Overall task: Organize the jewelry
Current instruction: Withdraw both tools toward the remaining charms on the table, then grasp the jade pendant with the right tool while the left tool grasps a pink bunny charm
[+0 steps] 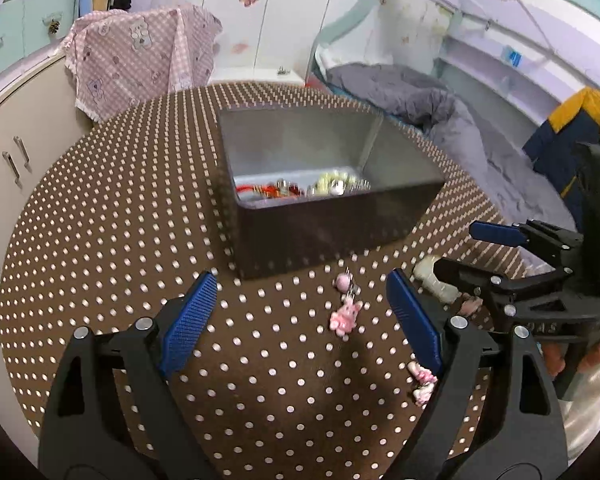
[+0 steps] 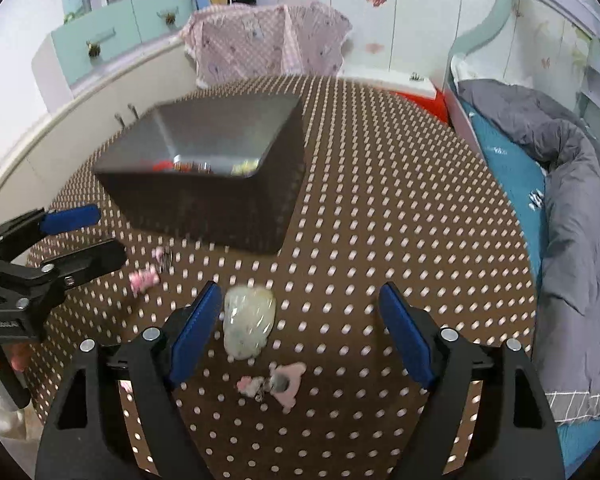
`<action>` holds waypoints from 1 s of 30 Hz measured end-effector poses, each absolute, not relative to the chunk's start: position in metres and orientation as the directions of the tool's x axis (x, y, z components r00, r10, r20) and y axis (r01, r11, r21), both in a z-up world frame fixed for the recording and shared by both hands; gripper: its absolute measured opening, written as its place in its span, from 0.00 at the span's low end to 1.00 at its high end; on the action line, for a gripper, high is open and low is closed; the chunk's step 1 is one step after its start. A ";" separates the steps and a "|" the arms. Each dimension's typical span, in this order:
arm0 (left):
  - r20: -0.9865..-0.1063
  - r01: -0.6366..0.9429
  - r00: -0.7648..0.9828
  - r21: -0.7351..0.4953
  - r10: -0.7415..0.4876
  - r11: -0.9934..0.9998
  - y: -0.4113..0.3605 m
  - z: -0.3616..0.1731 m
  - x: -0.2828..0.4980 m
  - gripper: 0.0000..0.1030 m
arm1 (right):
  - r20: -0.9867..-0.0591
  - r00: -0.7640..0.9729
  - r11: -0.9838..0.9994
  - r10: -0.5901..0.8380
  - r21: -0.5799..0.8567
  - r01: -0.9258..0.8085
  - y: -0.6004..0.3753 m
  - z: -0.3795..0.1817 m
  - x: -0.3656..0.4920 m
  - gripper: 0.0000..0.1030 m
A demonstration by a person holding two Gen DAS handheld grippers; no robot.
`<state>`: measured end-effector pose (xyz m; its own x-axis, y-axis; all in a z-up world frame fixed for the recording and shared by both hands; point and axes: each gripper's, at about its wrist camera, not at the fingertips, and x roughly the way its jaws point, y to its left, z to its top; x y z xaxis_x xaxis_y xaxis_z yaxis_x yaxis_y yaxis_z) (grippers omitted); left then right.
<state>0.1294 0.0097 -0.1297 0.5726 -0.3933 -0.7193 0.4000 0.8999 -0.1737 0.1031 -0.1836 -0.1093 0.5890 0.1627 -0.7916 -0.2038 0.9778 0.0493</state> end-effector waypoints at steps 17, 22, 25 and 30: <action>-0.761 0.450 0.536 -0.109 -0.365 0.887 -0.009 -0.143 0.114 0.24 | -0.784 0.604 0.966 0.143 -0.022 -0.257 -0.164 -0.119 0.082 0.26; -0.761 0.463 0.532 -0.105 -0.371 0.880 -0.008 -0.143 0.111 0.16 | -0.784 0.603 0.967 0.143 -0.020 -0.256 -0.164 -0.119 0.084 0.25; -0.760 0.462 0.528 -0.117 -0.379 0.879 -0.005 -0.143 0.111 0.16 | -0.785 0.604 0.968 0.137 -0.025 -0.251 -0.165 -0.118 0.086 0.25; -0.761 0.461 0.528 -0.117 -0.378 0.879 -0.003 -0.143 0.110 0.16 | -0.785 0.605 0.970 0.131 -0.024 -0.241 -0.166 -0.116 0.090 0.25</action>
